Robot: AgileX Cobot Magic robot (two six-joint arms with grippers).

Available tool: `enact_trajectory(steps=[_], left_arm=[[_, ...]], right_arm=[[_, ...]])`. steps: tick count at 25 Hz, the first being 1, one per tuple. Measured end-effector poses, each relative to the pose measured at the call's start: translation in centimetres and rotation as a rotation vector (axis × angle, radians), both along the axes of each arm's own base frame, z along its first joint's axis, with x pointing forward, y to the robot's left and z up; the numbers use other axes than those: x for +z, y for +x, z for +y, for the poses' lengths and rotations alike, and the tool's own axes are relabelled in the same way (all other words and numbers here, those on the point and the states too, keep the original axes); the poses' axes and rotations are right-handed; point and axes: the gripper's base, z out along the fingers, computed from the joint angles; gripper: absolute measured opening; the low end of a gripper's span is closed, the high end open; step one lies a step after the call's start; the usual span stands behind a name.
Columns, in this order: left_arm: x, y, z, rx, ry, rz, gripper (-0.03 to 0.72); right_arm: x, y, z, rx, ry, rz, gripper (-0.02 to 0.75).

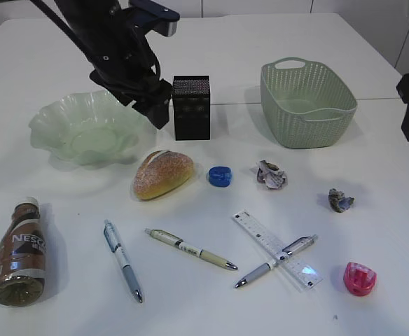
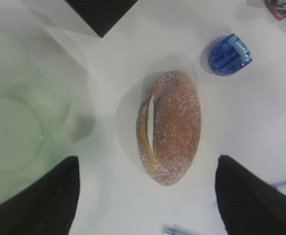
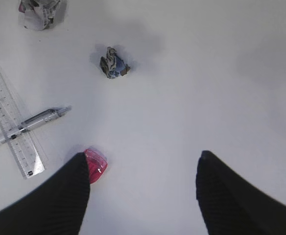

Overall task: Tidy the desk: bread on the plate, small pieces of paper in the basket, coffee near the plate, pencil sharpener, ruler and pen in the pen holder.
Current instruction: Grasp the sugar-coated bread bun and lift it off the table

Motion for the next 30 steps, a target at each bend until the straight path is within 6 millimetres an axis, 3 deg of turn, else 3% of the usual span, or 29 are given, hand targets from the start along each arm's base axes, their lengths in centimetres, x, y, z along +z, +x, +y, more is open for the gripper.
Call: enact_trajectory(steps=[16,24,30], left_arm=[[-7.1,1.5,-1.5,0.015,-0.005,0.137,0.622],[-9.1,1.9,-1.7,0.017,0.009,0.164,0.622],[-9.2,2.2,-1.8,0.018,-0.007,0.133,0.622]], right_arm=[[0.0,0.1,0.0,-0.021,0.012,-0.009,0.533],[0.0,0.1,0.0,-0.021,0.012,-0.009,0.533],[0.0,0.1,0.0,-0.023,0.013,-0.010,0.533]])
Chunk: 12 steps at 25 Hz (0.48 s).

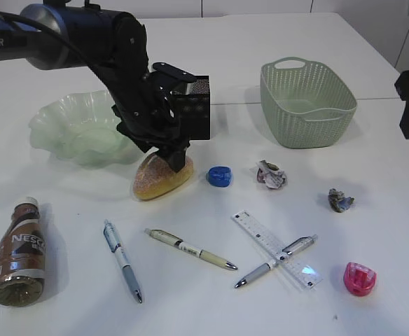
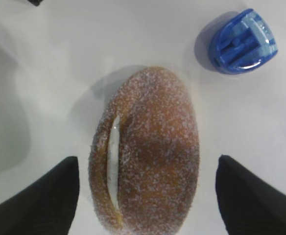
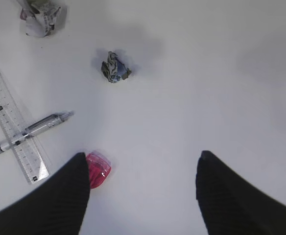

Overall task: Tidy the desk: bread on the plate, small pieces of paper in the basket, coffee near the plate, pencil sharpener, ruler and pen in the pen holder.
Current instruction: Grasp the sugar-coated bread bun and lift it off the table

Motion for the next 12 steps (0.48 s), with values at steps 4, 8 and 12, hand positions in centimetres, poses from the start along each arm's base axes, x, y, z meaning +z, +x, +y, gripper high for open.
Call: enact_trajectory(steps=[4,8,12], left_arm=[[-0.1,0.1,0.0,0.000,-0.002,-0.004,0.622],[-0.9,0.1,-0.1,0.000,0.005,0.009,0.622],[-2.2,0.3,-0.1,0.001,0.017,0.030,0.622]], right_arm=[[0.0,0.0,0.0,0.000,0.000,-0.003,0.533],[0.0,0.0,0.0,0.000,0.000,-0.003,0.533],[0.0,0.0,0.0,0.000,0.000,-0.003,0.533]])
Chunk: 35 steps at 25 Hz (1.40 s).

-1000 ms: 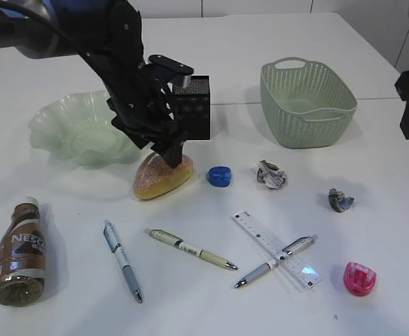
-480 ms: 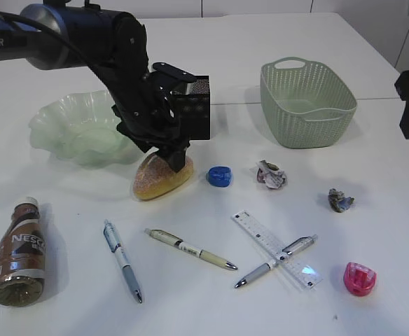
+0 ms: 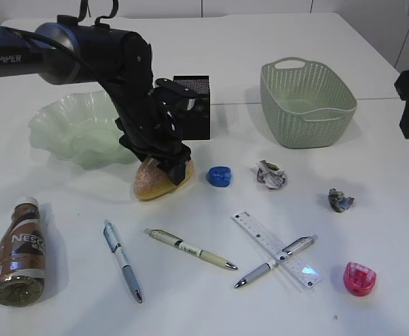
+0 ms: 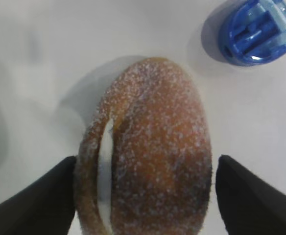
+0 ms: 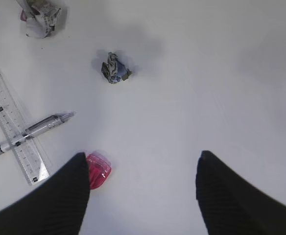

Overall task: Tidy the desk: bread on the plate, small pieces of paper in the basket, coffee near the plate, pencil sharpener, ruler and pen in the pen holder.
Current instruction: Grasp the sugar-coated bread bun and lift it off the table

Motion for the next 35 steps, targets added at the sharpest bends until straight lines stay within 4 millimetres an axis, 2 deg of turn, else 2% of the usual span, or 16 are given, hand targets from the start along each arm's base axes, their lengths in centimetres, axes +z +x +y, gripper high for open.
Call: enact_trajectory(steps=[9,11,17,23,26,30,35], left_arm=[[-1.4,0.2,-0.1,0.001,0.009,0.015,0.608],[-1.4,0.2,-0.1,0.001,0.008,0.015,0.557],[-1.4,0.2,-0.1,0.000,0.010,0.014,0.337],[-1.0,0.0,0.0,-0.003,0.027,0.044,0.293],[0.4,0.0,0.0,-0.009,0.047,0.080,0.292],[4.0,0.5,-0.6,-0.011,0.006,0.070,0.289],[7.6,1.0,-1.1,0.022,-0.070,0.000,0.289]], right_arm=[[0.0,0.0,0.0,0.000,0.000,0.000,0.533],[0.0,0.0,0.0,-0.002,0.001,0.000,0.533],[0.0,0.0,0.0,-0.002,0.001,0.000,0.533],[0.0,0.0,0.0,-0.002,0.001,0.000,0.533],[0.0,0.0,0.0,-0.002,0.001,0.000,0.533],[0.0,0.0,0.0,-0.002,0.000,0.002,0.533],[0.0,-0.1,0.0,-0.003,0.004,0.008,0.533]])
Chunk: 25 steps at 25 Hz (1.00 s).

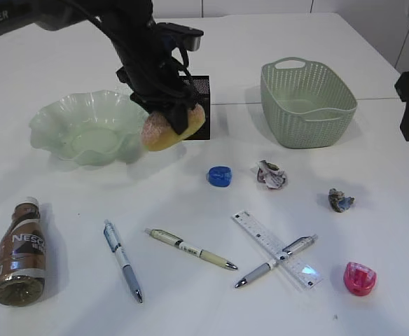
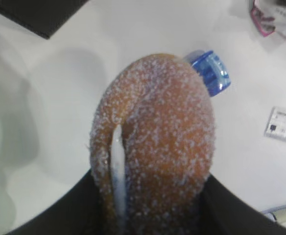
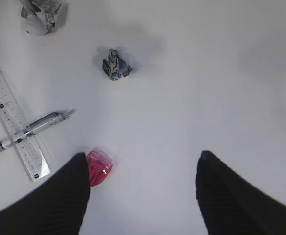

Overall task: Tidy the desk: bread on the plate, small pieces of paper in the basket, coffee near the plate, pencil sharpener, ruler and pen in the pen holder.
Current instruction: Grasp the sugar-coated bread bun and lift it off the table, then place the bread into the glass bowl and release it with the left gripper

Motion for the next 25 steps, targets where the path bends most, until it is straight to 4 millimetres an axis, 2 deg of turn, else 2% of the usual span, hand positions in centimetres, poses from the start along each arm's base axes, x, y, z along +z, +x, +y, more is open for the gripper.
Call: enact_trajectory(steps=[4,13,17,25], left_arm=[[1.5,0.1,0.2,0.005,0.003,-0.045,0.289],[1.9,1.3,2.6,0.142,0.207,-0.162,0.289],[2.0,2.3,4.7,0.224,0.215,-0.164,0.289],[1.9,4.7,11.3,0.384,0.209,-0.141,0.289]], right_arm=[[0.0,-0.1,0.0,-0.001,-0.002,0.015,0.533],[-0.1,-0.3,0.1,-0.004,0.012,0.031,0.533],[-0.1,-0.3,0.1,-0.004,0.014,0.031,0.533],[-0.1,-0.3,0.1,-0.004,0.014,0.033,0.533]])
